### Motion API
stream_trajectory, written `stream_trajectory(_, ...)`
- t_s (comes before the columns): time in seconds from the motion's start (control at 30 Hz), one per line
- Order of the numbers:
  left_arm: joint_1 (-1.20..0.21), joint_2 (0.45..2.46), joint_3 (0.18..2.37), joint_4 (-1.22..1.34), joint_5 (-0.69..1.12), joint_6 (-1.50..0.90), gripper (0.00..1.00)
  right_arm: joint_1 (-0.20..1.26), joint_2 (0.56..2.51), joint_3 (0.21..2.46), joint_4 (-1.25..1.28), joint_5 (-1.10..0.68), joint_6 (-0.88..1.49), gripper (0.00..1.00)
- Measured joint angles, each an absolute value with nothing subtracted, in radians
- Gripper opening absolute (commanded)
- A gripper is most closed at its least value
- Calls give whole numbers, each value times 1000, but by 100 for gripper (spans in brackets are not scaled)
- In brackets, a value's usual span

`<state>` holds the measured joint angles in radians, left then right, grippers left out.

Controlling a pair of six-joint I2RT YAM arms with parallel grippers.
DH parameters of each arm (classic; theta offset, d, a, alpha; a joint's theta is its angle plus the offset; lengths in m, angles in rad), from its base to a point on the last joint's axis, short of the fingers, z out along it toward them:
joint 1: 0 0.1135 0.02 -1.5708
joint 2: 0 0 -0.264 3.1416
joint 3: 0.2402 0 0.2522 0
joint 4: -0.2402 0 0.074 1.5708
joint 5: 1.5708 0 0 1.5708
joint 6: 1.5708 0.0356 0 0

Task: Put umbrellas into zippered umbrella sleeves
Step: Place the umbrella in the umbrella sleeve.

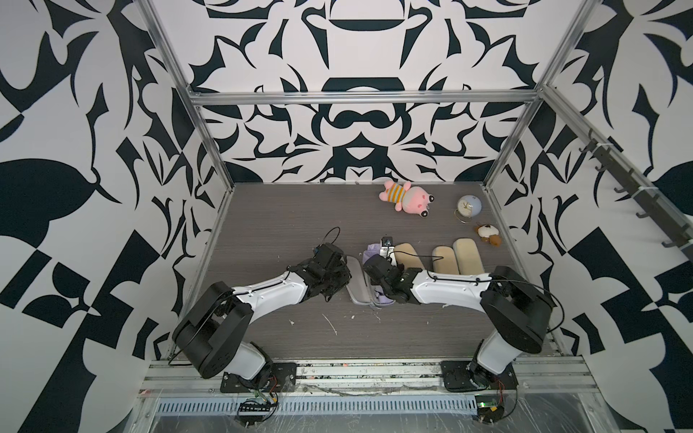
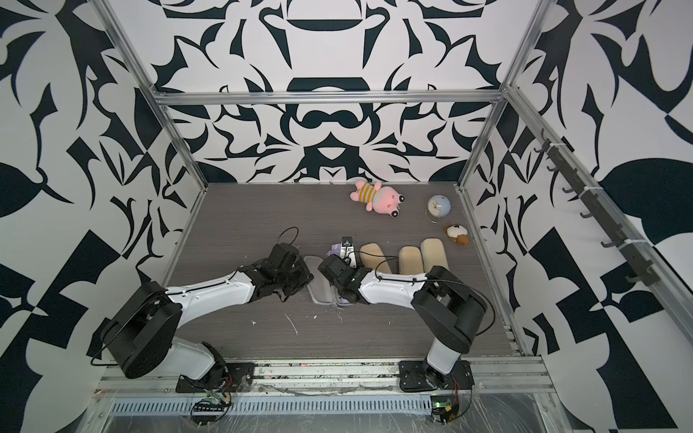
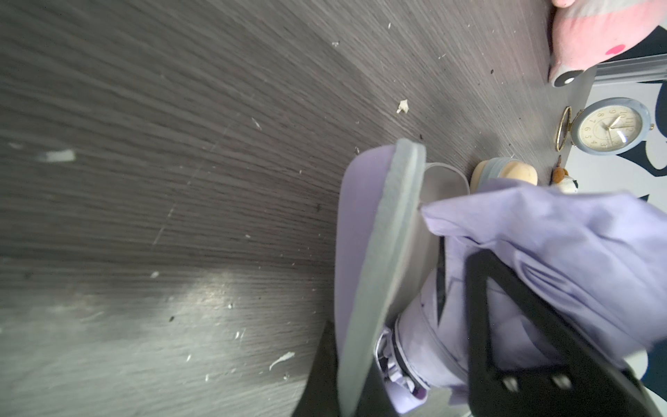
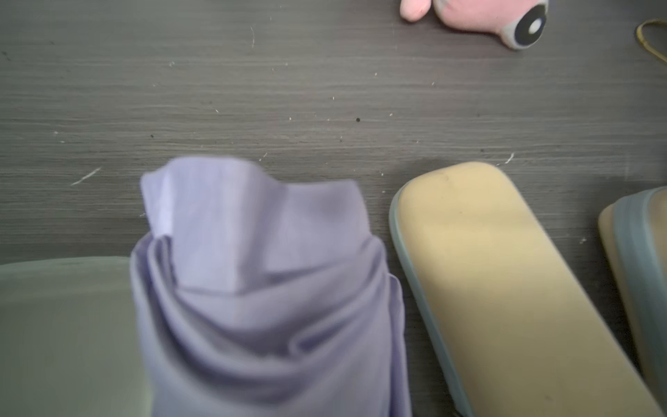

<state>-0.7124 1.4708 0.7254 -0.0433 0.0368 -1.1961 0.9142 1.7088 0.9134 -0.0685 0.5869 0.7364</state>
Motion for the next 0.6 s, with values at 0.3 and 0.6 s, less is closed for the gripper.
stream_trajectory(0.3, -708, 1440, 756, -117, 23, -1113, 12, 895, 1782, 1018, -184, 456, 760, 51)
stream_trajectory(0.6, -696, 1440, 756, -124, 27, -1095, 17, 841, 1769, 1106, -320, 262, 730, 77)
